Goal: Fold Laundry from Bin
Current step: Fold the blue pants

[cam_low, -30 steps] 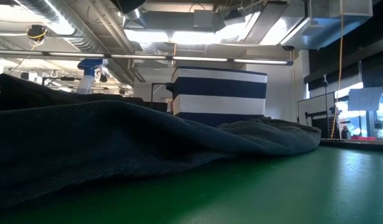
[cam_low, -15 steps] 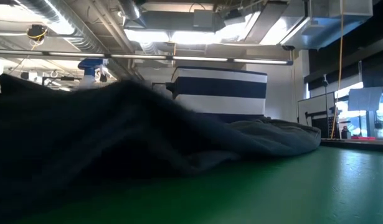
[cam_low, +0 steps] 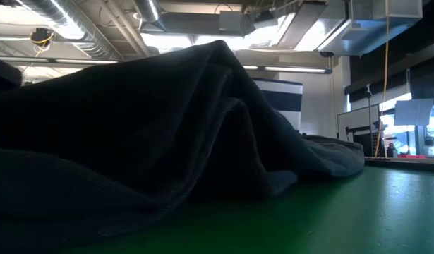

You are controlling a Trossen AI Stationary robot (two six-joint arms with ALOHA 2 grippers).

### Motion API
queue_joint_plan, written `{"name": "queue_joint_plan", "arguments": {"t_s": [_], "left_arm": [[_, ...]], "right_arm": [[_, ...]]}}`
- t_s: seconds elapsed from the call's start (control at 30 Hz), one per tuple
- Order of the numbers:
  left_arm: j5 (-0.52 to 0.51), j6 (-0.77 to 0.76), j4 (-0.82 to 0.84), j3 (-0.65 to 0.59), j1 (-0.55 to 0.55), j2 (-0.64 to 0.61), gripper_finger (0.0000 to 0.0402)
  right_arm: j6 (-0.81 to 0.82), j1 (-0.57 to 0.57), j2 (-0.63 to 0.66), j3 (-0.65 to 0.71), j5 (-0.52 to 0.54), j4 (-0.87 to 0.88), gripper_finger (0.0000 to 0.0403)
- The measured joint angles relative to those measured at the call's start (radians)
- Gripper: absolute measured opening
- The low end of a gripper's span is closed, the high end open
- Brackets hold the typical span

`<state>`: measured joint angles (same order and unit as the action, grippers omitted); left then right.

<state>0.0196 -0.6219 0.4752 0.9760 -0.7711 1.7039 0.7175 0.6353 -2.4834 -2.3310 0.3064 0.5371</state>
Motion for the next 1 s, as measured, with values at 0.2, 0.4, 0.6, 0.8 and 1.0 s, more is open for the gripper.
{"name": "queue_joint_plan", "arguments": {"t_s": [0.2,0.4,0.6,0.8,1.0], "left_arm": [[0.028,0.032,0.0,0.001,0.046,-0.001,0.0023],[0.03,0.094,-0.002,0.002,0.033,-0.002,0.0023],[-0.044,0.153,-0.004,0.003,-0.025,-0.003,0.0026],[-0.184,0.153,-0.028,0.004,-0.102,-0.003,0.0024],[-0.267,0.122,-0.061,0.004,-0.141,-0.003,0.0027]], "right_arm": [[-0.022,0.007,-0.069,0.002,0.026,-0.139,0.0248],[-0.018,0.02,-0.139,0.003,0.129,-0.15,0.0248],[-0.037,0.033,-0.153,0.001,0.148,-0.12,0.0248],[-0.036,0.039,-0.151,-0.023,0.148,-0.09,0.0248],[0.094,0.055,-0.076,-0.028,0.058,-0.157,0.0248]]}}
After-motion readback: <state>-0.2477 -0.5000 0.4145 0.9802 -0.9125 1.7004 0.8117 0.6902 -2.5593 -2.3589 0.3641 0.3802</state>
